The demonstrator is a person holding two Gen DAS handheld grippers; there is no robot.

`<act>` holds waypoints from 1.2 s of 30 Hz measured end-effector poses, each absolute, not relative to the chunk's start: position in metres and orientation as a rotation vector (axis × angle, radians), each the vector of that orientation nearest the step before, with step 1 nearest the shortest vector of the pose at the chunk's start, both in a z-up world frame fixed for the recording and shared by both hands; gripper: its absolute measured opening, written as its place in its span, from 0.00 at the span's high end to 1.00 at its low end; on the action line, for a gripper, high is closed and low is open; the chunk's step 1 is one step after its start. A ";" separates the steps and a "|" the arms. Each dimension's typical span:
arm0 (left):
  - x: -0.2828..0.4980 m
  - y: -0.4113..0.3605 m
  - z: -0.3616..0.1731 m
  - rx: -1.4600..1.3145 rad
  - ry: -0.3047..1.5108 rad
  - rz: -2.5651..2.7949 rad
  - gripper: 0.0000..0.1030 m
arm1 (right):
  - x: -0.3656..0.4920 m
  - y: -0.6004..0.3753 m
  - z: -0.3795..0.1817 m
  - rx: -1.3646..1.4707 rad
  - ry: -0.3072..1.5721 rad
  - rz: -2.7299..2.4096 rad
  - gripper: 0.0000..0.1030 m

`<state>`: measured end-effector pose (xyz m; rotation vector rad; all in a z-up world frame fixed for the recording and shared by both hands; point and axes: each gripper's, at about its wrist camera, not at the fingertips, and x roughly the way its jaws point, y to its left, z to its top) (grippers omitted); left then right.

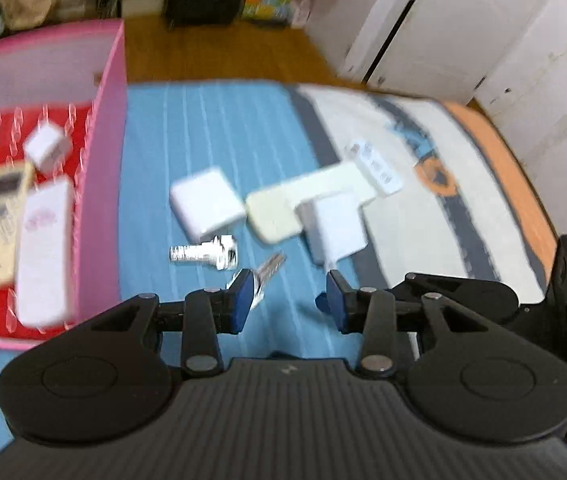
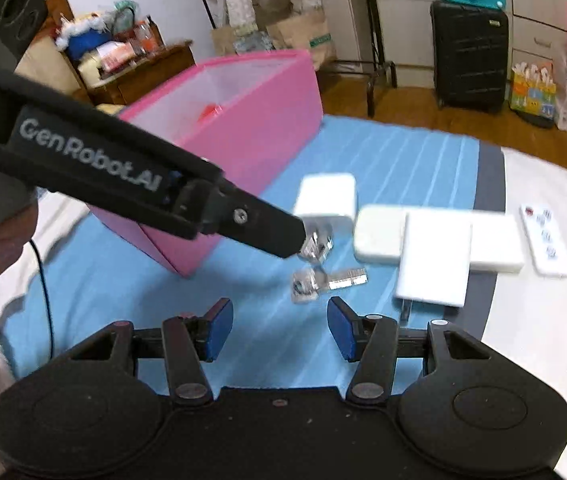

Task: Organize rigid objects
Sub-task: 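Move the right tool back over the silver keys, then grasp the silver key bunch by its ring with the right tool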

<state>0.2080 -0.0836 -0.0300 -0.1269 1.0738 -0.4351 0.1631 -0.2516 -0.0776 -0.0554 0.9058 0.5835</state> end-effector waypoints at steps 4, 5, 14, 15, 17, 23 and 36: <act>0.219 -0.088 -0.059 -0.155 1.144 -0.418 0.62 | 0.167 -0.248 -0.099 -0.074 0.921 0.573 0.46; 0.221 -0.089 -0.065 -0.143 1.148 -0.399 0.62 | 0.168 -0.247 -0.102 -0.075 0.921 0.571 0.47; 0.239 -0.089 -0.104 -0.093 1.133 -0.327 0.60 | 0.165 -0.243 -0.108 -0.104 0.856 0.535 0.47; 0.239 -0.090 -0.104 -0.087 1.123 -0.337 0.58 | 0.160 -0.241 -0.108 -0.115 0.852 0.531 0.47; 0.239 -0.089 -0.104 -0.109 1.118 -0.365 0.56 | 0.160 -0.240 -0.109 -0.140 0.844 0.526 0.47; 0.238 -0.089 -0.104 -0.223 1.207 -0.497 0.72 | 0.157 -0.235 -0.109 -0.207 0.842 0.499 0.47; 0.240 -0.082 -0.119 -0.408 1.168 -0.439 0.75 | 0.168 -0.238 -0.117 -0.232 0.820 0.422 0.68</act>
